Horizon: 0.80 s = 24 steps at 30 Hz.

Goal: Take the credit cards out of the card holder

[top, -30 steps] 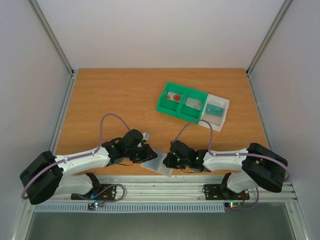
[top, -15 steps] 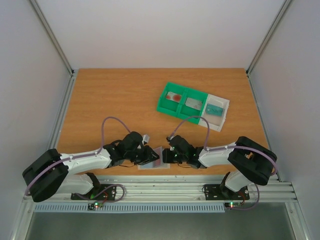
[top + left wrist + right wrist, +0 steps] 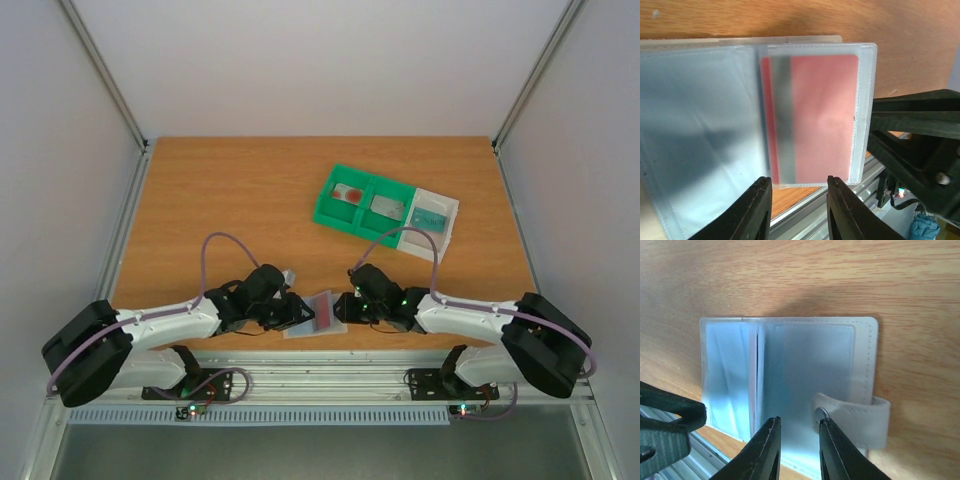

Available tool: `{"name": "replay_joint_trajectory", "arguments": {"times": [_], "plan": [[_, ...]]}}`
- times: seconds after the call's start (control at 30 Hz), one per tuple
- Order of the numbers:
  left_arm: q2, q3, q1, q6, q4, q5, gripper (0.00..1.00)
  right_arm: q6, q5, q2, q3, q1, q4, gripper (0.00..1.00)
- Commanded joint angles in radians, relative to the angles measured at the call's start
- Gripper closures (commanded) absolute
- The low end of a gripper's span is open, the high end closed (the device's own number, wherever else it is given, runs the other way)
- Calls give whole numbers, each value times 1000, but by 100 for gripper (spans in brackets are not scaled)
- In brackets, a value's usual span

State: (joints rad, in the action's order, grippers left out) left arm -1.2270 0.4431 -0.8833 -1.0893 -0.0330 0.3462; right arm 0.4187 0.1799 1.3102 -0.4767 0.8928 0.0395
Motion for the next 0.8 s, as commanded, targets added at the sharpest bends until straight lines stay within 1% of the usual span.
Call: {"name": "replay_joint_trajectory", "arguments": {"times": [0.0,0.1,0.27,0.37,0.43,0.77], "plan": [[-5,25,-5,32,-7,-36,68,-28,-63,-65,-63,-2,211,75],[-27,24,-5,30,13,-27,68,-37,-72,-100,-86,-2,265,74],[-47,27,-4,23,22,-28,67,-46,-59,-141,-108,-2,287,71],[-49,26,1,23,22,-35,66,-49,-50,-142,-119,-2,284,71],[-53,23,5,20,60,-35,66,-50,-42,-126,-124,-2,274,71],[-85,26,24,31,96,-41,66,-27,19,-12,-107,-1,145,79]]}}
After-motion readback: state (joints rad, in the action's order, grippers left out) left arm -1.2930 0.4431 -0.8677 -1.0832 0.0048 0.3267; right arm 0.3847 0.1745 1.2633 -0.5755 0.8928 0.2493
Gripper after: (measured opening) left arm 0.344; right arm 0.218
